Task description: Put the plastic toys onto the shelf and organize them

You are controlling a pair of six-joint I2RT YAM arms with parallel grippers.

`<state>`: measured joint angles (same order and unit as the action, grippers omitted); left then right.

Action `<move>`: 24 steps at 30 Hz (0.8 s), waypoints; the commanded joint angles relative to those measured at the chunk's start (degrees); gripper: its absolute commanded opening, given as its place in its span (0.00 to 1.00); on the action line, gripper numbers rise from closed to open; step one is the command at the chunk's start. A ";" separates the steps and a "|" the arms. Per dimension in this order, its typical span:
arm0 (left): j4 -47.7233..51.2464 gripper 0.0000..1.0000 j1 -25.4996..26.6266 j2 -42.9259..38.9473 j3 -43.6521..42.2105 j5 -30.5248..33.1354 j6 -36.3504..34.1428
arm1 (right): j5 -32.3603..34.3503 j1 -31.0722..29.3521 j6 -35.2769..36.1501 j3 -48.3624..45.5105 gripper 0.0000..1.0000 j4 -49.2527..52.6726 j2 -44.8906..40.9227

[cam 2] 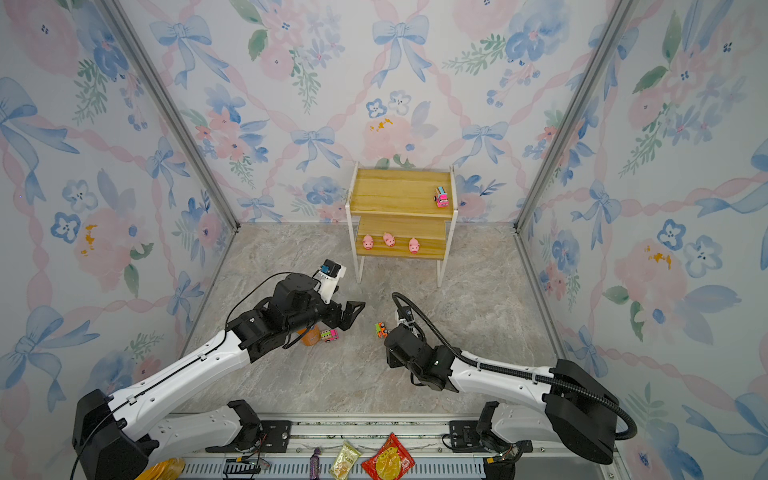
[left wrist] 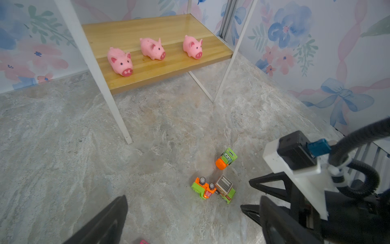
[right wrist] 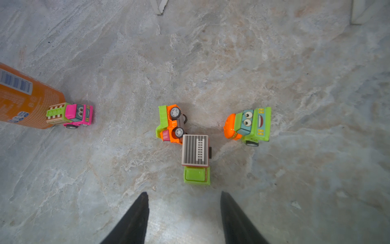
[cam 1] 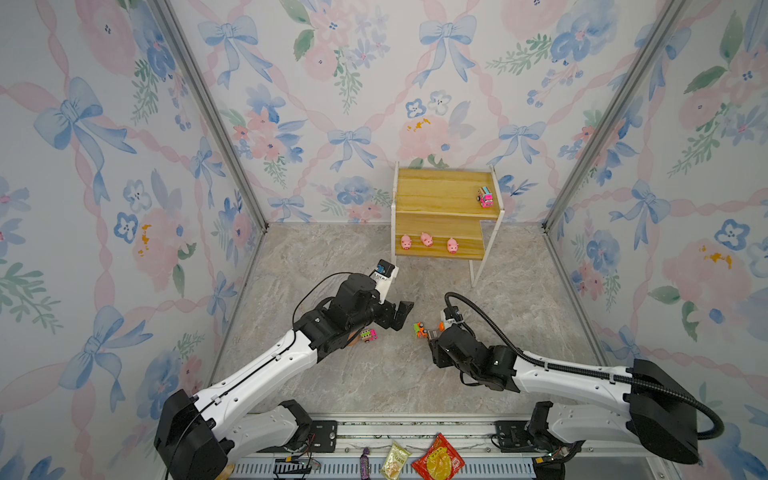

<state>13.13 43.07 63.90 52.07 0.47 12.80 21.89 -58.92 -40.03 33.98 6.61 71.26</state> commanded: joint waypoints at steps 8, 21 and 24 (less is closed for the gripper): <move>3.65 0.98 1.84 -1.47 -2.68 5.48 -8.77 | -3.61 2.37 3.31 -0.76 0.52 -3.90 4.02; 3.48 0.98 1.41 1.21 -3.47 9.37 -7.97 | -4.44 4.99 6.80 0.62 0.48 -7.39 9.80; 3.49 0.98 1.18 1.43 -3.30 9.14 -7.91 | -4.57 5.52 7.57 1.78 0.46 -7.90 11.78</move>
<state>16.43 44.60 64.69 48.95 8.82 5.54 17.56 -54.13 -34.17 34.02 0.43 81.58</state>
